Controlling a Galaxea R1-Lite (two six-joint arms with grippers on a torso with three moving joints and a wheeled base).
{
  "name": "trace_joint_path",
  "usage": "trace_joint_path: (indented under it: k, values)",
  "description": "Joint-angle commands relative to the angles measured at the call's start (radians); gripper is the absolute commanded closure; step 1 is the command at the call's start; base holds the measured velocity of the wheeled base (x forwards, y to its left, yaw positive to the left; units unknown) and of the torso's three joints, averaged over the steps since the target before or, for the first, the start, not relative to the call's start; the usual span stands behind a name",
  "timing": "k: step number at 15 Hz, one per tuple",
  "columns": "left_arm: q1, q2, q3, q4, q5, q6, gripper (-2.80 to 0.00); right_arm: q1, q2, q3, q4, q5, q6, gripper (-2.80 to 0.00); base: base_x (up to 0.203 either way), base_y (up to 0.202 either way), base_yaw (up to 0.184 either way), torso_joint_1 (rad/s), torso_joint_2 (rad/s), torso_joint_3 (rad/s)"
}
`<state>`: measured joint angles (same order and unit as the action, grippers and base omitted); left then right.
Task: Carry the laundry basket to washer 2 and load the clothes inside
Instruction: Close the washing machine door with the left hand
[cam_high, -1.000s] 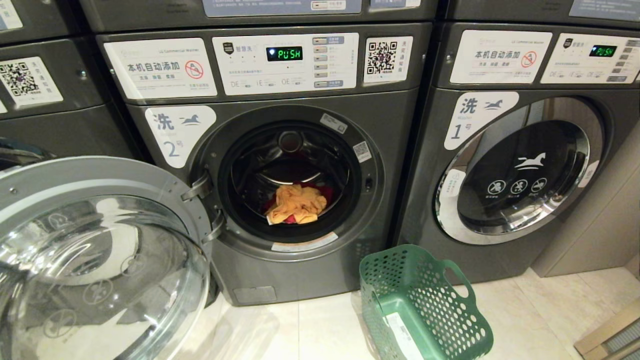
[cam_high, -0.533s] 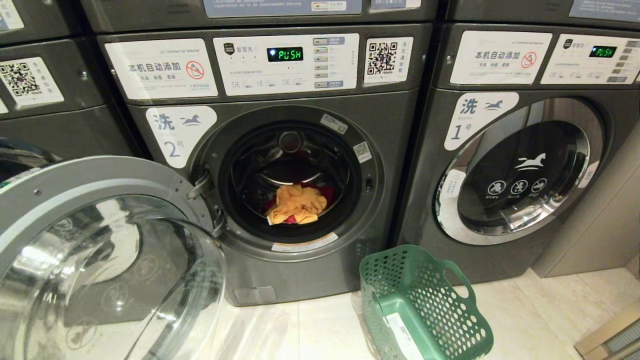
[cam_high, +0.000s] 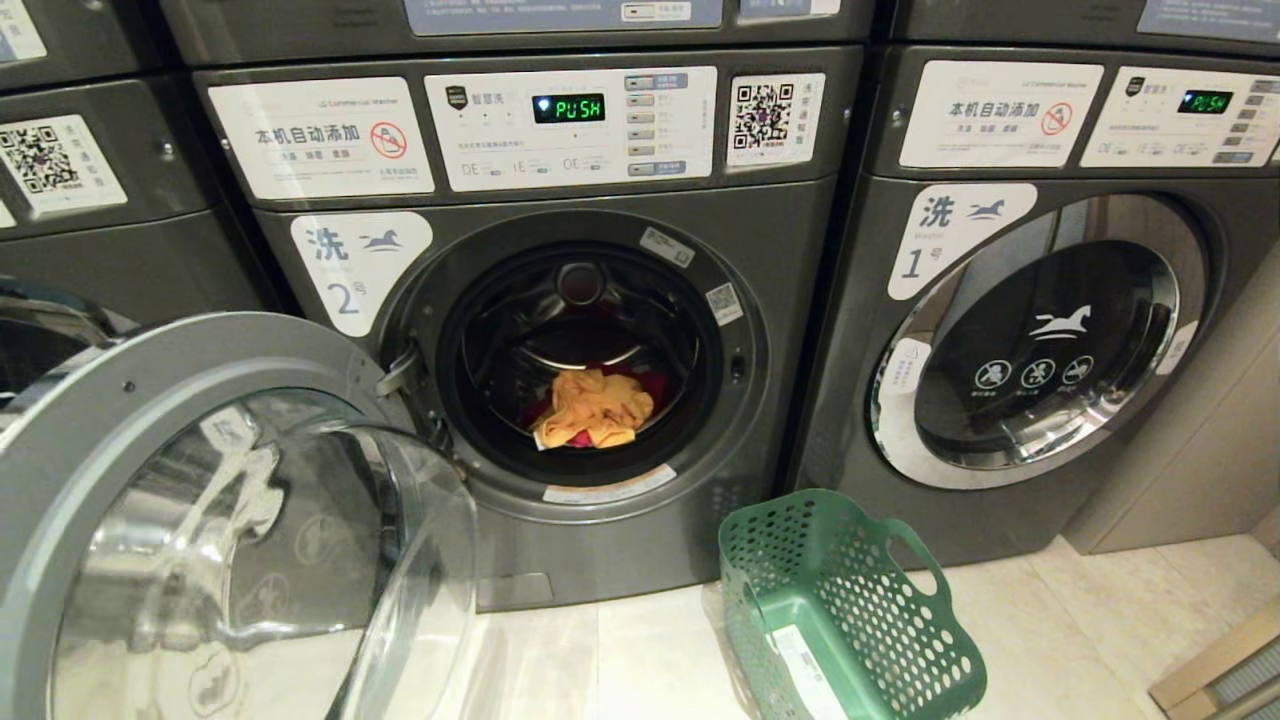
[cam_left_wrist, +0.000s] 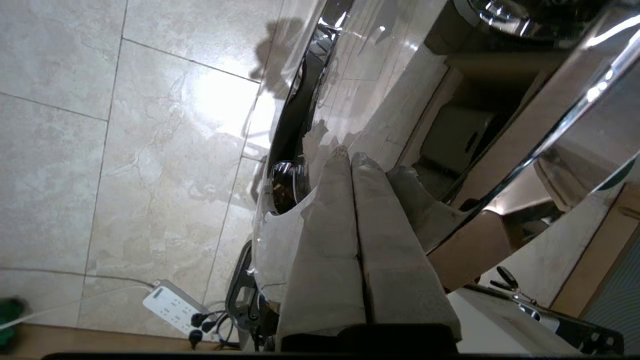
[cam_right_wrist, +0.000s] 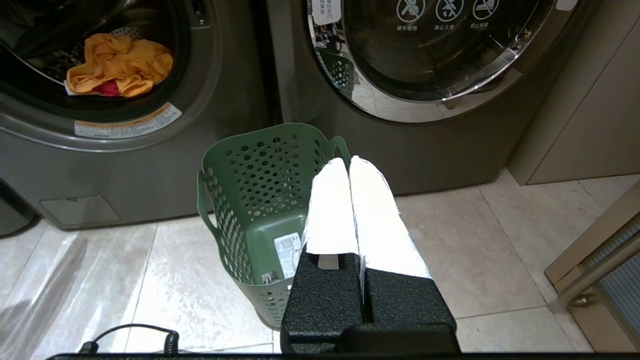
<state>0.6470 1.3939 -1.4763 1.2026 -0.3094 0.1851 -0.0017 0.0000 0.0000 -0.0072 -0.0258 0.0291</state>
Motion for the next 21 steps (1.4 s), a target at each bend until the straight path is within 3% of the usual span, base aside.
trace_joint_path:
  k: [1, 8, 12, 16, 21]
  values:
    - [-0.058, -0.065, 0.039, 0.006, -0.002, -0.001, 0.0, 0.0, 0.002, 0.0, 0.0, 0.0, 0.0, 0.0, 0.0, 0.0, 0.0, 0.0, 0.0, 0.0]
    - [-0.224, -0.137, 0.09, 0.004, -0.002, -0.006, 0.0, 0.0, 0.002, 0.0, 0.0, 0.0, 0.0, 0.0, 0.0, 0.0, 0.0, 0.0, 0.0, 0.0]
    - [-0.42, -0.151, 0.104, -0.041, -0.001, -0.004, 0.0, 0.0, 0.002, 0.0, 0.0, 0.0, 0.0, 0.0, 0.0, 0.0, 0.0, 0.0, 0.0, 0.0]
    - [-0.612, -0.139, 0.2, -0.289, 0.032, -0.001, 0.0, 0.0, 0.002, 0.0, 0.0, 0.0, 0.002, 0.0, 0.0, 0.0, 0.0, 0.0, 0.0, 0.0]
    - [-0.823, -0.011, 0.357, -0.75, 0.176, -0.015, 0.0, 0.0, 0.002, 0.0, 0.0, 0.0, -0.002, 0.0, 0.0, 0.0, 0.0, 0.0, 0.0, 0.0]
